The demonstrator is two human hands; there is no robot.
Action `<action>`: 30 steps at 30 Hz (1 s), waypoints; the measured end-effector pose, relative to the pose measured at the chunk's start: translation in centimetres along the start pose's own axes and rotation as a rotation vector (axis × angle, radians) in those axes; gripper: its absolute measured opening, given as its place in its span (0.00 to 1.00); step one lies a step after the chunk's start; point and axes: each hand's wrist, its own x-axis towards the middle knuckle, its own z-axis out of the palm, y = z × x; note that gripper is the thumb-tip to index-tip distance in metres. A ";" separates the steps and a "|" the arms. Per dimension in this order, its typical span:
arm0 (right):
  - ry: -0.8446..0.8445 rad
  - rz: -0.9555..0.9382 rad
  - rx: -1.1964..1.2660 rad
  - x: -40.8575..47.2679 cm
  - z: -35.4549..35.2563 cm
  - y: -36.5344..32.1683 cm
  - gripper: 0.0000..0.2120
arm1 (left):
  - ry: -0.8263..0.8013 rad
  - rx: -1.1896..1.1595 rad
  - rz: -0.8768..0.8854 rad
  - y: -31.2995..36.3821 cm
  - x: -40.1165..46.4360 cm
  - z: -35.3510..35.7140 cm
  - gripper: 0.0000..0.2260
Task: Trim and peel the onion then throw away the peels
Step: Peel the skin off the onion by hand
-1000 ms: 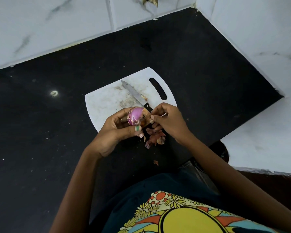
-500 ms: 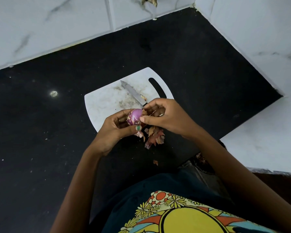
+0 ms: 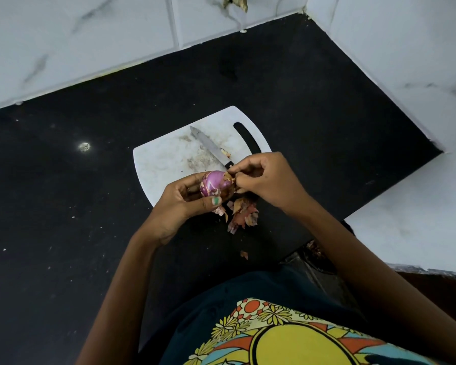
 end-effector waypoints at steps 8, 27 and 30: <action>-0.102 0.077 0.113 -0.2 -0.2 -0.2 0.10 | 0.019 0.014 0.016 0.2 -0.1 -0.1 0.24; -0.157 0.079 0.103 -0.1 -0.7 -0.1 0.10 | -0.008 0.071 0.043 0.2 0.0 -0.3 0.25; -0.087 -0.016 -0.001 -0.3 -0.2 0.1 0.09 | -0.018 0.080 0.054 0.3 0.0 -0.3 0.24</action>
